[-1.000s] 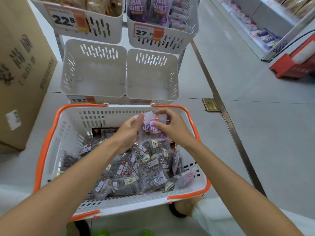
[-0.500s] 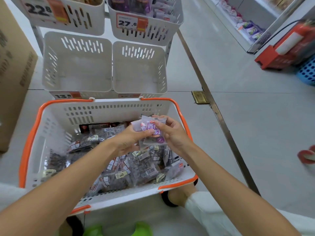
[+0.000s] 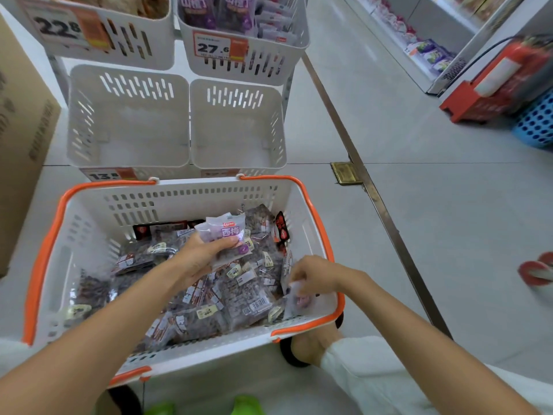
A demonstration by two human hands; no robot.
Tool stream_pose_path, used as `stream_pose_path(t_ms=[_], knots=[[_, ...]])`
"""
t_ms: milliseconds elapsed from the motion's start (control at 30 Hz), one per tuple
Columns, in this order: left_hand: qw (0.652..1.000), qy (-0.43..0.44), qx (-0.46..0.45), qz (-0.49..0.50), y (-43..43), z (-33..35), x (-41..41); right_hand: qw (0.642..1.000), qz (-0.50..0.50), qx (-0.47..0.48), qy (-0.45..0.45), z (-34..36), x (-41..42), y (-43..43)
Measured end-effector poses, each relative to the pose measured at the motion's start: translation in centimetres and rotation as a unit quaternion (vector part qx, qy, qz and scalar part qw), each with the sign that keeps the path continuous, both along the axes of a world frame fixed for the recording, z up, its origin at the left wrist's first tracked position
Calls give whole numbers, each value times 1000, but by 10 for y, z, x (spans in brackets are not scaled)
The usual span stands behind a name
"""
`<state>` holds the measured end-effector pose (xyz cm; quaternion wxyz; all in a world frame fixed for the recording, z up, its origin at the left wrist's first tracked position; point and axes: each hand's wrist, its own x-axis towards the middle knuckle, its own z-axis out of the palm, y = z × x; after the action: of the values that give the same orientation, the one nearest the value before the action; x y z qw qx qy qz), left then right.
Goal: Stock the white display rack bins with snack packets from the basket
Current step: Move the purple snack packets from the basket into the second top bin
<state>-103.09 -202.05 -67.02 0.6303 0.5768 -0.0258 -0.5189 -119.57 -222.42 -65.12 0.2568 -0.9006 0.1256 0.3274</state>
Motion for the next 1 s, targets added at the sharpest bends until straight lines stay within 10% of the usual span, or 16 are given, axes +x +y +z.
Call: stream_pose_path(t_ms=[200,600,1000], knots=[[997,-54,-6,-51,4,8,4,940,-194,186,-212,45,51,10],[993,-112,-23,42,-12,66,38,801,-359,243,-412,92,128,50],[954,-287,-56,70,-23,124,101,784,-262,246,-506,153,191,62]])
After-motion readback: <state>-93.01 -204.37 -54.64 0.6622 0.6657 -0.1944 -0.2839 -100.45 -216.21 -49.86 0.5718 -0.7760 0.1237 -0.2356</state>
